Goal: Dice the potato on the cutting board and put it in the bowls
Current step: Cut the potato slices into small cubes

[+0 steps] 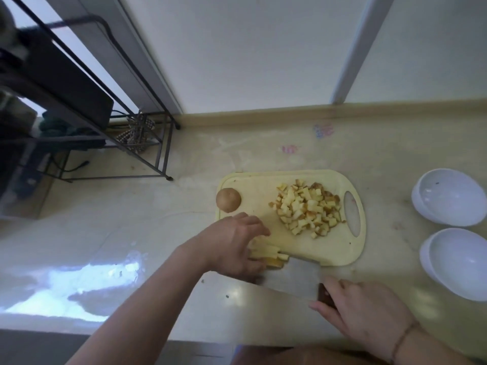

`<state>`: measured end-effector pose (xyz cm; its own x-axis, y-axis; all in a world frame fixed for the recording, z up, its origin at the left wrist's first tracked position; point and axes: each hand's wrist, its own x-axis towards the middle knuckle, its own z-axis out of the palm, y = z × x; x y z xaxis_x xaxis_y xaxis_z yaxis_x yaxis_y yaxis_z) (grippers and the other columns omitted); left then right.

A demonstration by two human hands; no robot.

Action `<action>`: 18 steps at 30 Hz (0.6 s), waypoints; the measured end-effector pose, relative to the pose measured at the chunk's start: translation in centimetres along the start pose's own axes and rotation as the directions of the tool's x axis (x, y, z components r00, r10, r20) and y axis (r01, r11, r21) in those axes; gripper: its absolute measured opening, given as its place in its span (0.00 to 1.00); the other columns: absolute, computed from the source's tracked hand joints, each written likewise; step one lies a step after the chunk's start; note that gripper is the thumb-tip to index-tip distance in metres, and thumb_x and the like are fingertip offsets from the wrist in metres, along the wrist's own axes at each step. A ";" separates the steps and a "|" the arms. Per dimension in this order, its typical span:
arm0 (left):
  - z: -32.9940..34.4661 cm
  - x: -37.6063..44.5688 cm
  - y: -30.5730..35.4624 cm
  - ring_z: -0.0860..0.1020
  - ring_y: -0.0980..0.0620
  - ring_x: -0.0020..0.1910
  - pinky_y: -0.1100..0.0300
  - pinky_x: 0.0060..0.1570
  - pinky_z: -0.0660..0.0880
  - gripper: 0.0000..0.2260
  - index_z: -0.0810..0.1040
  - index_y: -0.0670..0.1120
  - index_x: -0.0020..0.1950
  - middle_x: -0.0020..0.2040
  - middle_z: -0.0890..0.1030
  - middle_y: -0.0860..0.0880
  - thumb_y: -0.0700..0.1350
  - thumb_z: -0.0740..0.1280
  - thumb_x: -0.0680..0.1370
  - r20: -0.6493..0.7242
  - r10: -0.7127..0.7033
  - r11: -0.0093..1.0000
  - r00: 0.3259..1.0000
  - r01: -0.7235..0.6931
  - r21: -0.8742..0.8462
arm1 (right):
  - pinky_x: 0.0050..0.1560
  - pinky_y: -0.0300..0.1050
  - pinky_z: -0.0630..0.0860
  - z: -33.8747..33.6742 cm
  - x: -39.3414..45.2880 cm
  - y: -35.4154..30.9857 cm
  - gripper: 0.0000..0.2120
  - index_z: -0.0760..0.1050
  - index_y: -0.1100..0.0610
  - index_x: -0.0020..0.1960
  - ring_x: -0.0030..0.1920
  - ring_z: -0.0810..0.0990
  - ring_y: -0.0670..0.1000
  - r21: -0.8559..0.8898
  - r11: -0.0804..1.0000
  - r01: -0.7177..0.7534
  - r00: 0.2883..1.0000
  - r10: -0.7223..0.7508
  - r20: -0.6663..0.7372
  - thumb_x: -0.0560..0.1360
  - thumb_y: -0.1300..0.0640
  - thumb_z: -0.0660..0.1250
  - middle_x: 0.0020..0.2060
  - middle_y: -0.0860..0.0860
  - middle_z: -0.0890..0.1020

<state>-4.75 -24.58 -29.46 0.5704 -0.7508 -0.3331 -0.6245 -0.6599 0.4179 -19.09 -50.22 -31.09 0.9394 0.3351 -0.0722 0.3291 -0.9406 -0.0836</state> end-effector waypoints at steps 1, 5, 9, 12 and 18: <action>0.2 0.3 0.1 0.75 0.50 0.59 0.55 0.58 0.74 0.30 0.76 0.49 0.68 0.63 0.78 0.52 0.63 0.70 0.70 0.049 -0.006 1.000 0.999 0.006 0.017 | 0.19 0.37 0.53 -0.1 0.0 0.0 0.41 0.81 0.52 0.35 0.13 0.72 0.50 -0.020 1.000 0.011 0.999 -0.012 -0.039 0.83 0.35 0.36 0.18 0.52 0.75; -0.2 0.8 0.7 0.77 0.51 0.52 0.55 0.51 0.76 0.24 0.79 0.50 0.63 0.56 0.78 0.53 0.59 0.72 0.71 0.114 0.016 1.000 0.993 -0.018 0.014 | 0.16 0.39 0.57 0.1 -0.2 0.0 0.42 0.81 0.53 0.35 0.14 0.72 0.51 -0.046 0.999 0.020 0.997 -0.023 -0.072 0.83 0.35 0.35 0.18 0.53 0.75; -0.8 1.3 1.2 0.77 0.49 0.44 0.53 0.43 0.77 0.19 0.79 0.50 0.57 0.51 0.77 0.53 0.58 0.71 0.70 0.194 -0.006 0.999 0.981 -0.002 0.040 | 0.15 0.40 0.58 0.2 -0.3 -0.2 0.42 0.81 0.54 0.35 0.14 0.72 0.51 -0.057 0.998 0.034 0.995 -0.039 -0.088 0.83 0.36 0.35 0.18 0.56 0.74; -0.9 1.6 1.6 0.76 0.47 0.41 0.53 0.40 0.77 0.18 0.77 0.49 0.54 0.47 0.75 0.53 0.56 0.72 0.69 0.243 -0.029 0.997 0.970 0.009 0.081 | 0.21 0.40 0.51 0.1 -0.3 -0.4 0.42 0.80 0.53 0.33 0.13 0.70 0.50 -0.049 0.998 0.034 0.994 -0.039 -0.099 0.83 0.36 0.34 0.17 0.55 0.73; -0.8 1.9 1.7 0.76 0.48 0.41 0.58 0.35 0.71 0.17 0.77 0.47 0.52 0.46 0.75 0.52 0.55 0.70 0.68 0.164 0.011 0.995 0.986 -0.027 0.091 | 0.22 0.41 0.51 0.0 -0.3 -0.2 0.41 0.80 0.52 0.33 0.14 0.71 0.51 -0.041 0.999 0.032 0.992 -0.037 -0.123 0.83 0.36 0.35 0.18 0.55 0.74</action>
<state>-4.25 -27.10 -28.73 0.4679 -0.7530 -0.4626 -0.6857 -0.6396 0.3475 -19.49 -50.11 -31.03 0.9312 0.3606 0.0535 0.3630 -0.9307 -0.0446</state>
